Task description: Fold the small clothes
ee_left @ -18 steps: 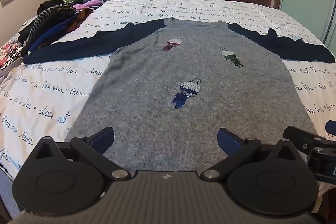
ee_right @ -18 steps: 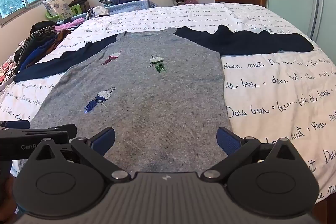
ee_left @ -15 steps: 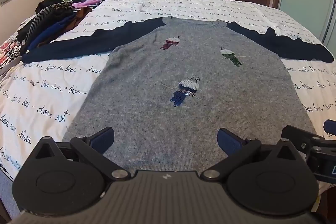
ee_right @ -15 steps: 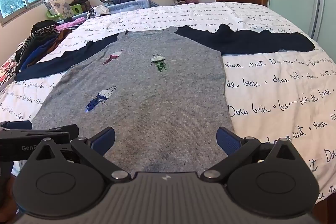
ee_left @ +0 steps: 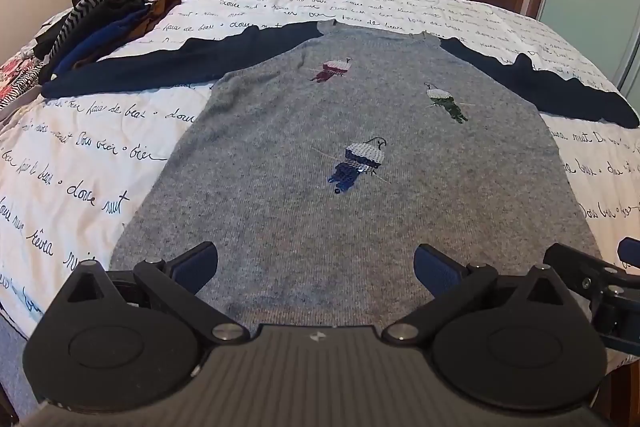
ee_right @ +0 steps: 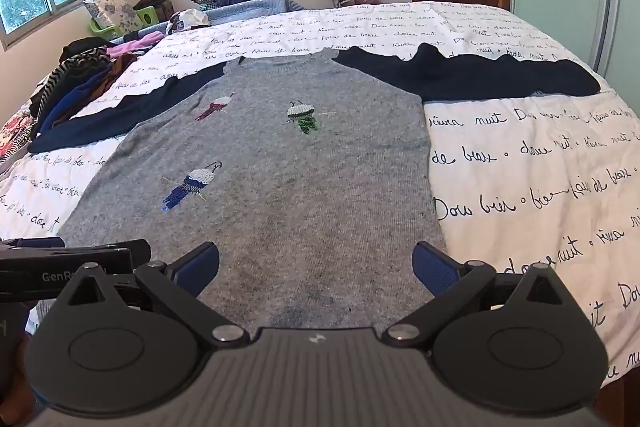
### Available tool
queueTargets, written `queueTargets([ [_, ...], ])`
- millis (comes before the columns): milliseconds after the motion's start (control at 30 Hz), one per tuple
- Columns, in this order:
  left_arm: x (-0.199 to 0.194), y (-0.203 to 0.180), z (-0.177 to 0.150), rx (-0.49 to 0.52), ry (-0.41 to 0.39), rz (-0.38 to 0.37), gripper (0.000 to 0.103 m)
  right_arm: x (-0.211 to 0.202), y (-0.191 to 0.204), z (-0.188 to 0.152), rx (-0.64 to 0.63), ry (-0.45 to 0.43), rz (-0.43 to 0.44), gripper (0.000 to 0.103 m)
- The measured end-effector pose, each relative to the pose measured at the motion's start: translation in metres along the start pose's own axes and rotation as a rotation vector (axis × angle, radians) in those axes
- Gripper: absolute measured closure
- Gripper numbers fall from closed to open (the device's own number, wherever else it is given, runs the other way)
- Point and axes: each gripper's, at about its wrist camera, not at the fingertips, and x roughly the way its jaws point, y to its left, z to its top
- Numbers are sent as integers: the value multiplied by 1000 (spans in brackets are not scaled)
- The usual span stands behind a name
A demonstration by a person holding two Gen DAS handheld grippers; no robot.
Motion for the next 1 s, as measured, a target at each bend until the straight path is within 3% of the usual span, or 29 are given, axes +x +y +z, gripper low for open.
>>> queueTargets([
  [1000, 2, 0, -3, 18, -1, 26, 0, 3, -2, -3, 4, 19, 8, 0],
])
